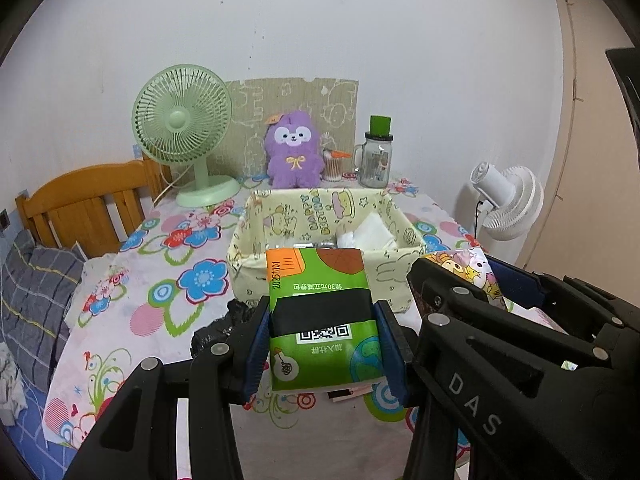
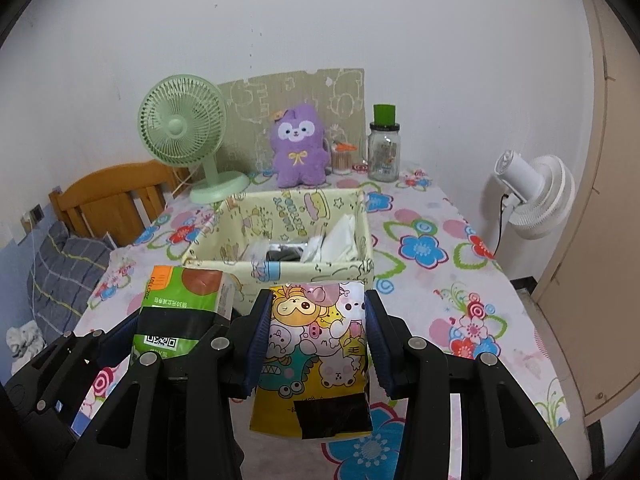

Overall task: Organize soft objects
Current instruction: 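Lift the green pack with the left tool while the right tool lifts the yellow package toward the box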

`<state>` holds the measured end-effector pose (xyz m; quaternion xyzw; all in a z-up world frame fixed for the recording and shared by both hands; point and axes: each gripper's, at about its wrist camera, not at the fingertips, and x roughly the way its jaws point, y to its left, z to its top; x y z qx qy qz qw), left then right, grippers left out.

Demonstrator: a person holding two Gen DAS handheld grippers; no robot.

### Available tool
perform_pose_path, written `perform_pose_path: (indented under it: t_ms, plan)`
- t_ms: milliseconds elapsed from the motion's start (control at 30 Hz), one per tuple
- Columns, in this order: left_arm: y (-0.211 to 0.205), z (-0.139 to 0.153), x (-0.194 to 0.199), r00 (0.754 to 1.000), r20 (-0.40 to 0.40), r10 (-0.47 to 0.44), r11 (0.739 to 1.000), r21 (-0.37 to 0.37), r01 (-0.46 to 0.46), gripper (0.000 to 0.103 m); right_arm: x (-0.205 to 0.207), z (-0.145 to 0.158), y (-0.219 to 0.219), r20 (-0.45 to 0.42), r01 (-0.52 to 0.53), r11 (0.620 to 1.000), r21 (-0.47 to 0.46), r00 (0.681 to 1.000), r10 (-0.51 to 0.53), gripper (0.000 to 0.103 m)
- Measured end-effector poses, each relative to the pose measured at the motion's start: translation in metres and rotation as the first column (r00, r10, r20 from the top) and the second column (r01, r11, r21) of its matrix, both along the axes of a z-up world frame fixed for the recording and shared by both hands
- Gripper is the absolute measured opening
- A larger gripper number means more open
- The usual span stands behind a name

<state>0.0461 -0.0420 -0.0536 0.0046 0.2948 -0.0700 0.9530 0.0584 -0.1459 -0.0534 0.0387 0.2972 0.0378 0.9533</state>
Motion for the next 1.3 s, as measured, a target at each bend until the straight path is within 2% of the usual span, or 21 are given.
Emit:
perform_pose_path:
  t_ms: [600,1300]
  plan:
    - [0.001,0.030,-0.002,0.999,0.045,0.008,1.000,-0.001,-0.008,0.050,-0.001,0.027,-0.002,0.052,-0.004,1.000,0.003,0.999,0.004,0.048]
    - [0.000,0.045,0.015,0.999,0.053,0.007,1.000,-0.003,-0.007,0.050,0.022,0.043,-0.003,0.061,-0.004,1.000,0.003,0.998,0.004,0.048]
